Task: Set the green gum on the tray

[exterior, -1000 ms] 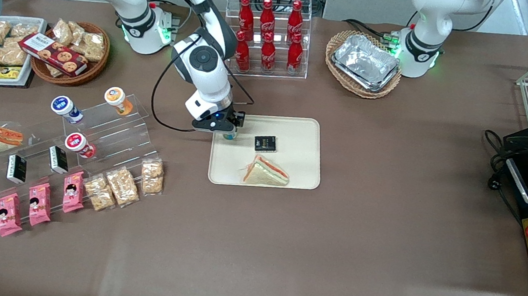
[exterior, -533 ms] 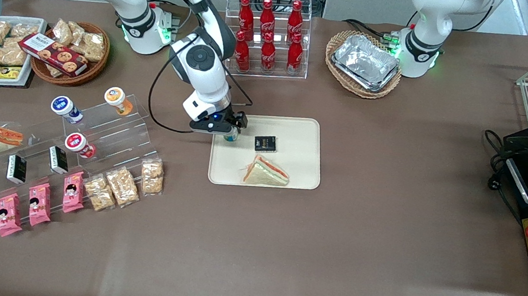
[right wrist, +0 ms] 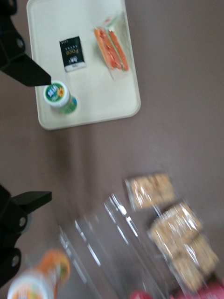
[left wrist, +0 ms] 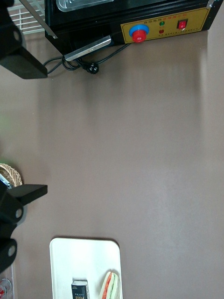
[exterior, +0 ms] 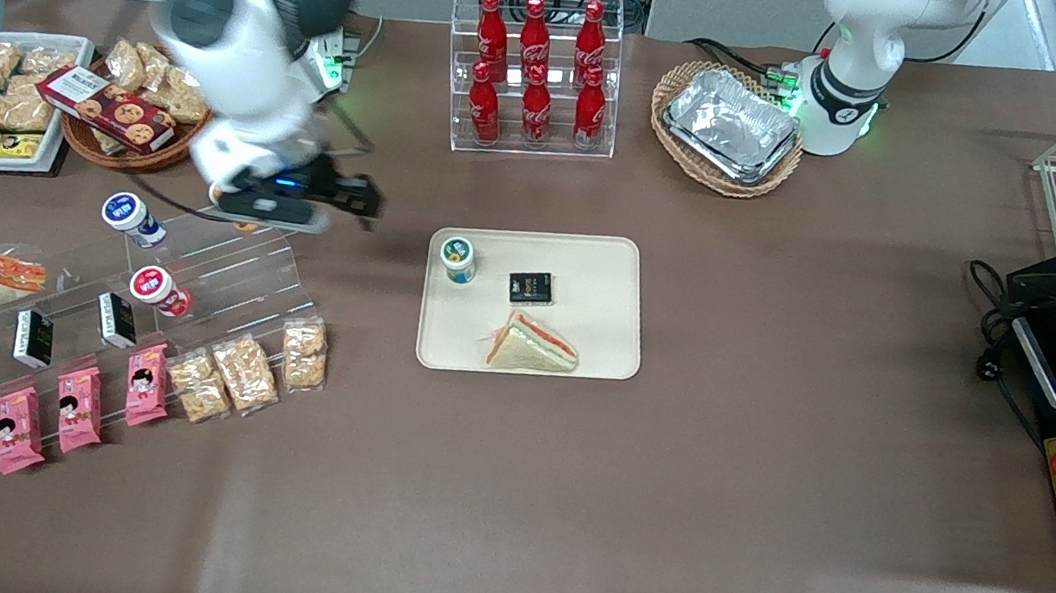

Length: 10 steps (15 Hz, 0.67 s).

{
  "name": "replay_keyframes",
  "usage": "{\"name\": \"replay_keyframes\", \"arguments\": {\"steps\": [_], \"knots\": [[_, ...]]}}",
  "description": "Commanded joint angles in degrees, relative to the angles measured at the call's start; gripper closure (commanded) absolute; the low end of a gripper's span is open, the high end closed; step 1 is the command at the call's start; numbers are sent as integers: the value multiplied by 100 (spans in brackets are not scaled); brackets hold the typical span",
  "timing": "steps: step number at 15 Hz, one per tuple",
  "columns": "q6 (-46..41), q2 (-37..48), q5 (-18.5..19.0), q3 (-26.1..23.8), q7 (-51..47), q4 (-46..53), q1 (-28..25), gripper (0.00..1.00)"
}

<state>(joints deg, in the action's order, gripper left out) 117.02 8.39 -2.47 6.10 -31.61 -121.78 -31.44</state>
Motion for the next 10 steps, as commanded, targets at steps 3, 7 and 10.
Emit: {"name": "replay_keyframes", "arguments": {"steps": [3, 7, 10], "knots": [[-1593, -162, 62, -21, 1935, 1551, 1664, 0], [-1848, -171, 264, 109, 3283, 1885, 2694, 0], [-2558, -503, 291, 505, 3293, 2604, 2740, 0]]}}
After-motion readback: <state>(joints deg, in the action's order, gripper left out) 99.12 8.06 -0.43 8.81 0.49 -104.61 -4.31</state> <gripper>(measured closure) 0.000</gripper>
